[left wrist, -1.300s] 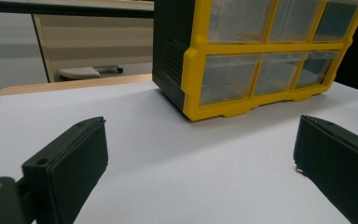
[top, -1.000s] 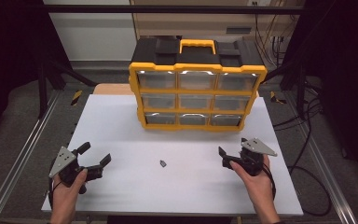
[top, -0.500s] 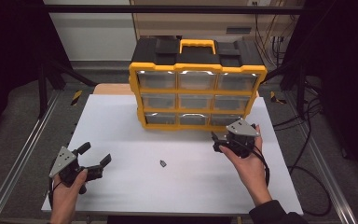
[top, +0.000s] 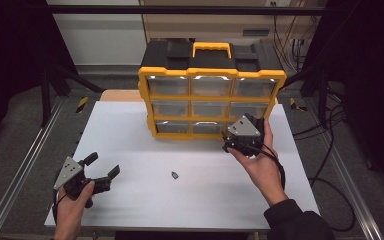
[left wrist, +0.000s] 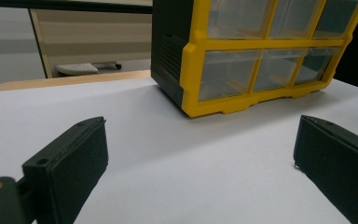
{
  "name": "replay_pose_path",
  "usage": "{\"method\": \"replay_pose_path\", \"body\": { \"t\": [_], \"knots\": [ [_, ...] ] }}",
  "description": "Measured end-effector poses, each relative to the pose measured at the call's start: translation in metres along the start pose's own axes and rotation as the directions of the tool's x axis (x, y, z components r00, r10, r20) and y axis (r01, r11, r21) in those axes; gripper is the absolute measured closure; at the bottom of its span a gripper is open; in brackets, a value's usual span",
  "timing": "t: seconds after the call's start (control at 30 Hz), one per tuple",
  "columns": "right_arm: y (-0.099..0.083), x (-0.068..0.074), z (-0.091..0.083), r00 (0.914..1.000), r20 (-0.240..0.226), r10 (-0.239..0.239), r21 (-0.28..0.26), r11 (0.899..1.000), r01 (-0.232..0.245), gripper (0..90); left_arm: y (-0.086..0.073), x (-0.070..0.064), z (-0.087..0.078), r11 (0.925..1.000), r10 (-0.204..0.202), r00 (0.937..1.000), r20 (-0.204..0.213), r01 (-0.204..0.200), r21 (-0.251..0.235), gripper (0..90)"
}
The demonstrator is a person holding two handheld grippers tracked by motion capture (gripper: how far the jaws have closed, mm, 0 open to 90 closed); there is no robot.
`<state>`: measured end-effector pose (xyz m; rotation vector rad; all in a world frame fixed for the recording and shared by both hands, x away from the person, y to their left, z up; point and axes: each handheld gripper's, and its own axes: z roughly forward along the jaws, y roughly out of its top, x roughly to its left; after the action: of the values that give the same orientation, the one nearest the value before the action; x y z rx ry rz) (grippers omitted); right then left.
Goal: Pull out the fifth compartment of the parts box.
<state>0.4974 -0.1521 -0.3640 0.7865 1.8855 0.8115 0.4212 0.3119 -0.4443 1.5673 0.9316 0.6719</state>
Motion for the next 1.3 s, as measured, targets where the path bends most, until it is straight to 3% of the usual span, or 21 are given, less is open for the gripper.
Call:
{"method": "replay_pose_path", "body": {
  "t": [0.07, 0.23, 0.27, 0.33, 0.4, 0.43, 0.47, 0.53, 0.57, 0.6, 0.63, 0.67, 0.8, 0.83, 0.93, 0.97, 1.0, 1.17, 1.23, 1.27, 1.3],
  "knots": [
    [0.006, 0.001, 0.003, 0.9984, 0.020, -0.054, 0.008, 0.999, 0.053, 16.5, 0.000, 0.000, 0.000, 1.0000, 0.000, 1.0000, 0.001, 0.000, 0.000, 2.6],
    [0.011, 0.004, 0.005, 0.9924, 0.049, -0.113, 0.011, 0.994, 0.112, 22.3, 0.000, 0.000, 0.001, 1.0000, 0.000, 1.0000, 0.003, 0.000, 0.003, 2.7],
    [0.013, 0.006, 0.008, 0.9871, 0.063, -0.147, 0.012, 0.989, 0.146, 26.0, 0.000, 0.000, 0.001, 1.0000, 0.001, 1.0000, 0.004, -0.001, 0.004, 2.7],
    [0.014, 0.007, 0.008, 0.9844, 0.068, -0.162, 0.012, 0.987, 0.162, 27.5, 0.000, -0.001, 0.001, 1.0000, 0.002, 1.0000, 0.010, -0.002, 0.006, 2.7],
    [0.018, 0.010, 0.011, 0.9720, 0.091, -0.217, 0.009, 0.976, 0.217, 34.4, 0.000, -0.001, 0.001, 1.0000, 0.004, 0.9999, 0.012, -0.004, 0.007, 2.7],
    [0.018, 0.010, 0.011, 0.9720, 0.091, -0.217, 0.009, 0.976, 0.217, 34.4, 0.000, -0.001, 0.001, 1.0000, 0.005, 0.9999, 0.012, -0.005, 0.007, 2.7],
    [0.021, 0.012, 0.013, 0.9574, 0.114, -0.266, 0.004, 0.964, 0.267, 39.3, 0.000, -0.001, 0.001, 0.9999, 0.006, 0.9999, 0.013, -0.006, 0.008, 2.7],
    [0.024, 0.014, 0.015, 0.9434, 0.131, -0.304, 0.003, 0.952, 0.307, 42.9, 0.000, -0.001, 0.002, 0.9999, 0.007, 0.9999, 0.013, -0.007, 0.011, 2.8],
    [0.024, 0.014, 0.015, 0.9434, 0.131, -0.304, 0.003, 0.952, 0.307, 42.9, 0.000, -0.001, 0.002, 0.9999, 0.007, 0.9999, 0.013, -0.007, 0.011, 2.7],
    [0.026, 0.016, 0.018, 0.9273, 0.156, -0.340, 0.007, 0.939, 0.343, 47.0, 0.000, -0.001, 0.002, 0.9999, 0.007, 0.9999, 0.013, -0.007, 0.011, 2.8],
    [0.026, 0.016, 0.018, 0.9273, 0.156, -0.340, 0.007, 0.939, 0.343, 47.0, 0.000, -0.001, 0.002, 0.9999, 0.007, 0.9999, 0.013, -0.008, 0.011, 2.8],
    [0.027, 0.018, 0.019, 0.9189, 0.166, -0.358, 0.009, 0.932, 0.361, 48.5, 0.000, -0.001, 0.002, 0.9999, 0.008, 0.9999, 0.014, -0.008, 0.012, 2.8],
    [0.029, 0.021, 0.023, 0.8630, 0.229, -0.450, 0.028, 0.889, 0.456, 55.3, 0.000, -0.002, 0.002, 0.9998, 0.009, 0.9998, 0.017, -0.009, 0.015, 2.9],
    [0.030, 0.023, 0.024, 0.8602, 0.236, -0.452, 0.032, 0.888, 0.458, 56.5, 0.000, -0.002, 0.002, 0.9998, 0.009, 0.9998, 0.018, -0.009, 0.016, 2.9],
    [0.029, 0.025, 0.030, 0.8348, 0.256, -0.487, 0.056, 0.870, 0.490, 60.8, -0.001, -0.002, 0.003, 0.9998, 0.009, 0.9997, 0.021, -0.009, 0.019, 3.0],
    [0.029, 0.025, 0.030, 0.8348, 0.256, -0.487, 0.056, 0.870, 0.490, 60.8, -0.001, -0.002, 0.003, 0.9998, 0.009, 0.9997, 0.021, -0.009, 0.019, 3.0],
    [0.029, 0.026, 0.032, 0.8124, 0.273, -0.515, 0.068, 0.853, 0.518, 62.5, -0.001, -0.002, 0.003, 0.9998, 0.009, 0.9997, 0.021, -0.009, 0.019, 3.0],
    [0.031, 0.030, 0.034, 0.7990, 0.289, -0.527, 0.102, 0.847, 0.522, 65.4, -0.001, -0.002, 0.004, 0.9997, 0.011, 0.9998, 0.015, -0.011, 0.020, 3.1],
    [0.033, 0.033, 0.036, 0.7858, 0.296, -0.543, 0.109, 0.836, 0.537, 66.8, -0.001, -0.002, 0.004, 0.9997, 0.012, 0.9998, 0.014, -0.013, 0.023, 3.1],
    [0.034, 0.034, 0.038, 0.7710, 0.303, -0.560, 0.124, 0.825, 0.551, 67.7, -0.001, -0.002, 0.004, 0.9996, 0.013, 0.9998, 0.015, -0.013, 0.023, 3.1],
    [0.035, 0.035, 0.038, 0.7662, 0.304, -0.566, 0.127, 0.821, 0.556, 68.1, -0.001, -0.002, 0.004, 0.9996, 0.013, 0.9998, 0.015, -0.013, 0.023, 3.0]
  ]
}}
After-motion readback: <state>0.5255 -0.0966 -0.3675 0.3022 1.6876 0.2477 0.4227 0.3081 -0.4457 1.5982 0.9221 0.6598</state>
